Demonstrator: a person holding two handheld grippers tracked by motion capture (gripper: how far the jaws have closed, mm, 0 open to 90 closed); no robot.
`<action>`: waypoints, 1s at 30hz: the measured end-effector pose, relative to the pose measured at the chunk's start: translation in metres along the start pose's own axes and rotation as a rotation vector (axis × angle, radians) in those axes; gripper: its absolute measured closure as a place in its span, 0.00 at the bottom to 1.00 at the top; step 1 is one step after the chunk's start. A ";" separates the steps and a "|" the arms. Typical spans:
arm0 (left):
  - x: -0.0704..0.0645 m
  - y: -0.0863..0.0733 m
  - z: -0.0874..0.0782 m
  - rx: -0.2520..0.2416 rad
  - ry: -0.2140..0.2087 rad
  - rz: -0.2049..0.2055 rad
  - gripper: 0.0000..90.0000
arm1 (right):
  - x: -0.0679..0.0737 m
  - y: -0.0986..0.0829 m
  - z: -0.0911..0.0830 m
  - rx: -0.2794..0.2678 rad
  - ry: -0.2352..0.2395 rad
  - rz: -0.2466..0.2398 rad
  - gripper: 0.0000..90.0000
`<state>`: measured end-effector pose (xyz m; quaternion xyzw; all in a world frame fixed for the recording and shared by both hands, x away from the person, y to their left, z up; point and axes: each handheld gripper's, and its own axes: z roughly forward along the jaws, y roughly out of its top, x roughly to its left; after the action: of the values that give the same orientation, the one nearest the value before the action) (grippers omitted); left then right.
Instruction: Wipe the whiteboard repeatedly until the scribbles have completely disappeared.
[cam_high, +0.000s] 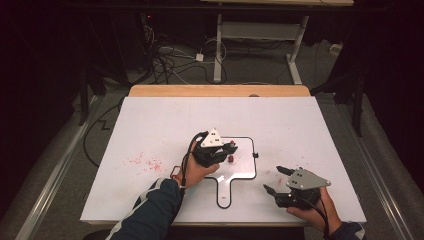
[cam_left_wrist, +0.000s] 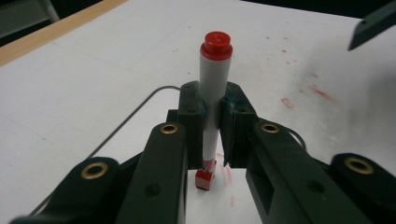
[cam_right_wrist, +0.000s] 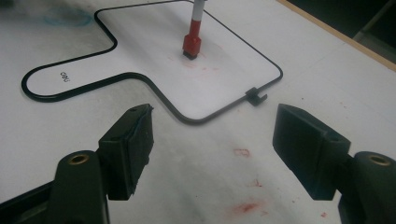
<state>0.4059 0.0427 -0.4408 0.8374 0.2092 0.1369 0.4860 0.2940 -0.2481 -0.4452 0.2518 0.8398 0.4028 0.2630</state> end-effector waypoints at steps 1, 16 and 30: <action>0.001 0.000 0.001 -0.002 0.012 -0.002 0.88 | 0.000 0.000 0.000 0.000 0.000 -0.003 0.33; -0.027 0.002 0.005 -0.015 -0.098 0.046 0.88 | 0.001 0.001 -0.001 -0.003 0.000 -0.003 0.33; -0.005 0.013 0.028 -0.034 -0.092 0.020 0.88 | -0.001 -0.001 -0.002 -0.003 0.002 0.000 0.33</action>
<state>0.4163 0.0130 -0.4439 0.8364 0.1761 0.1068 0.5080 0.2933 -0.2506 -0.4447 0.2511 0.8394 0.4041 0.2626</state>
